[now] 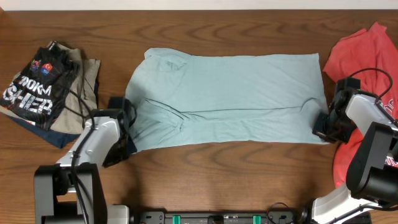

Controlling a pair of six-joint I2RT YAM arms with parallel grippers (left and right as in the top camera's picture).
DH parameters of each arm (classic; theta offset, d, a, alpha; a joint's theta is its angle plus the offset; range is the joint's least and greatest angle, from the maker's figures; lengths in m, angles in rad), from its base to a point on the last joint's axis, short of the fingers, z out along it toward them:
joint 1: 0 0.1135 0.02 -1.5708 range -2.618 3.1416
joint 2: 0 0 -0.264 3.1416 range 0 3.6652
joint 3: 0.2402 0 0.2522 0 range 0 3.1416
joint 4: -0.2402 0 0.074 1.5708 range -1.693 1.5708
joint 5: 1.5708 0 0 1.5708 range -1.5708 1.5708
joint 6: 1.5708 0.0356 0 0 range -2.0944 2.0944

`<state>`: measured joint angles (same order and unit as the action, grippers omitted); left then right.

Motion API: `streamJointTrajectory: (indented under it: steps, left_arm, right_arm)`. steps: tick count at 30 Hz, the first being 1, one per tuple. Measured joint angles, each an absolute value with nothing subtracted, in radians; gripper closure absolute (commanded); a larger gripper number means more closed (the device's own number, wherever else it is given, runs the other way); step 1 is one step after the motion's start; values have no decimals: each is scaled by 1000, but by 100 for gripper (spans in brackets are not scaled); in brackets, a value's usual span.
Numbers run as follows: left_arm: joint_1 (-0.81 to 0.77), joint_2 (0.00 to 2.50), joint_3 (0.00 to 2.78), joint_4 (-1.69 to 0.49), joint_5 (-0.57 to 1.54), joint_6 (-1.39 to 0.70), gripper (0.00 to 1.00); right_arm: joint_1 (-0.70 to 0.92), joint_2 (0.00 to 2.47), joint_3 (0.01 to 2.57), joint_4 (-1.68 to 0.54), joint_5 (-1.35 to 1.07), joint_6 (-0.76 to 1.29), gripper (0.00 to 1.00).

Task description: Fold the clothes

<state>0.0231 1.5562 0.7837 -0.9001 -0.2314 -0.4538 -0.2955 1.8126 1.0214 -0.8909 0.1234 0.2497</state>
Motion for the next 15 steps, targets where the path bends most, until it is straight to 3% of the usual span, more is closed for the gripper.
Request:
streamJointTrajectory:
  steps: [8, 9, 10, 11, 13, 15]
  left_arm:
    - [39, 1513, 784, -916, -231, -466, 93]
    - [39, 1494, 785, -909, -220, -461, 83]
    - [39, 1473, 785, -896, -208, -446, 62]
    - [39, 1451, 786, -876, -190, -439, 50]
    - [39, 1415, 790, -836, -150, -430, 41]
    - [39, 1398, 798, -813, -112, -419, 40]
  right_arm:
    - [-295, 1814, 1011, -957, 118, 277, 99]
    - [-295, 1814, 1013, -962, 114, 279, 99]
    - [-295, 1814, 1013, -968, 107, 279, 97]
    - [-295, 1814, 1016, -971, 101, 282, 93]
    - [-295, 1813, 1028, -976, 86, 287, 79]
    - [-295, 1806, 1050, -975, 76, 290, 73]
